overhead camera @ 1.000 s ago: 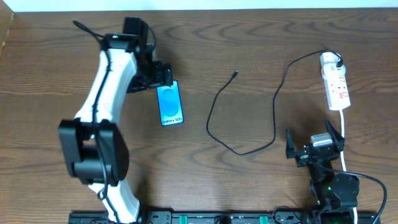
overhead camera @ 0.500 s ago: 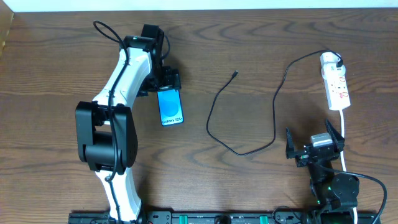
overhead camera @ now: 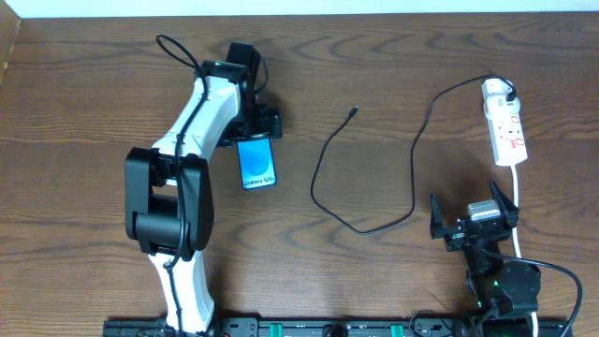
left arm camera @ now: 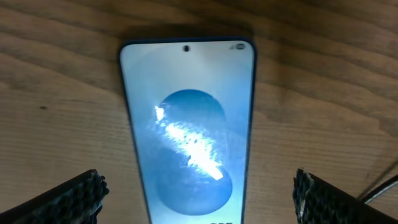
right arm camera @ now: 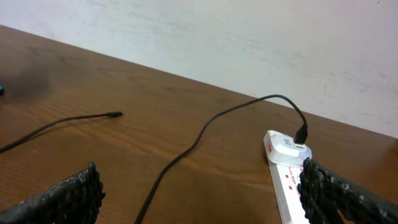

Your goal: Plug charger to phone and switch on socket

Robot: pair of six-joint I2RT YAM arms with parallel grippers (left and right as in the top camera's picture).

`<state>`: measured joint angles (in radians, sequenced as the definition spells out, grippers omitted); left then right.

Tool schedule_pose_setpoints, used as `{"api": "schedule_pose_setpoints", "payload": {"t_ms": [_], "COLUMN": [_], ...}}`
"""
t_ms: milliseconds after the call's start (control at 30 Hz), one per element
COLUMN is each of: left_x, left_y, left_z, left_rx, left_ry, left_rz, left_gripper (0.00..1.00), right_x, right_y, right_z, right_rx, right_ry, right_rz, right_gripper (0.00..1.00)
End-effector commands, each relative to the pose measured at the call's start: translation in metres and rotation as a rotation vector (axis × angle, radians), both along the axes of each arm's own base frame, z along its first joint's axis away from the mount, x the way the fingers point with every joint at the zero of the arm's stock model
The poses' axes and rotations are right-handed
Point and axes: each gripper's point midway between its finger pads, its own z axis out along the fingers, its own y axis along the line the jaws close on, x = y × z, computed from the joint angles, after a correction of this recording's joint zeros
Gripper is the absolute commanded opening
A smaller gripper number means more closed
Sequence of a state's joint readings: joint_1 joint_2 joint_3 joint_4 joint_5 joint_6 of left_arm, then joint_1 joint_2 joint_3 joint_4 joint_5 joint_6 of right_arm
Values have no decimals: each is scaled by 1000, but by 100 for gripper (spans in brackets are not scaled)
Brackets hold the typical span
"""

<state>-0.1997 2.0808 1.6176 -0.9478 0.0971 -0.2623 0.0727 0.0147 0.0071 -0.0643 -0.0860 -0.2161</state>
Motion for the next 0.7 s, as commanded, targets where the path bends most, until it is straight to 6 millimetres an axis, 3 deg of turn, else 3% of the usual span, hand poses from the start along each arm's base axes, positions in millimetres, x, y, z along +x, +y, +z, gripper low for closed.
{"api": "schedule_pose_setpoints", "payload": {"t_ms": [0, 667], "left_x": [-11, -22], "left_y": [8, 10], "left_z": [-18, -38], "left_rx": [56, 61], "left_ry": [43, 58], "left_rz": [10, 101], "left_gripper": [98, 98], "right_x": [-1, -1], "right_y": [3, 3], "right_z": [0, 0], "right_rx": [10, 10], "right_ry": [1, 1], "right_rz": [12, 12], "right_gripper": [99, 99]}}
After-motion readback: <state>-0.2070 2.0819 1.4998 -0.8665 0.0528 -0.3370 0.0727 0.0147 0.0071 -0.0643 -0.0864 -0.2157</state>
